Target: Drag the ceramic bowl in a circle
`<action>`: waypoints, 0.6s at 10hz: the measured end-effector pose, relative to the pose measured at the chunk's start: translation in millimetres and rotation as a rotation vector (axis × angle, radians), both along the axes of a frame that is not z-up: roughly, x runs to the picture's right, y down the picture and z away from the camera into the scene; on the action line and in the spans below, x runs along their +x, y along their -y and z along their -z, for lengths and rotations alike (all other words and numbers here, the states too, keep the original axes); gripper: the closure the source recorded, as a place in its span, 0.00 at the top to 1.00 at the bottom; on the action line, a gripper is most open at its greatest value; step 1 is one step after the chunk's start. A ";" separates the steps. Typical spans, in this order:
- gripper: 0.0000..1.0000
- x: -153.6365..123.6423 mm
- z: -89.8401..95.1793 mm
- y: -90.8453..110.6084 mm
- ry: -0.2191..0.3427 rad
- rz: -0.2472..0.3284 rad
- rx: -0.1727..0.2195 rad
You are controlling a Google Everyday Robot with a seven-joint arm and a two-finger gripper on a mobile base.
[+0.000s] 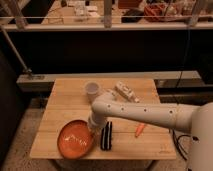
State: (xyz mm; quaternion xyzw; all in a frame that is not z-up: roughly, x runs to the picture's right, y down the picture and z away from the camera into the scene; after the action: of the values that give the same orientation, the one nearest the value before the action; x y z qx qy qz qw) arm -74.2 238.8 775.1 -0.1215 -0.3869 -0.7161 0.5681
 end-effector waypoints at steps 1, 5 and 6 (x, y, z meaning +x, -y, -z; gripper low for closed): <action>0.00 -19.0 1.2 -1.8 0.027 0.041 -0.003; 0.00 -87.6 -18.1 15.3 0.134 0.169 0.014; 0.00 -95.3 -27.2 26.2 0.151 0.188 0.025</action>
State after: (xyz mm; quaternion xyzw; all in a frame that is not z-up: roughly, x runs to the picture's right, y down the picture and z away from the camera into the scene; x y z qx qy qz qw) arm -169.4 212.6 802.3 -0.0958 -0.4066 -0.7782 0.4690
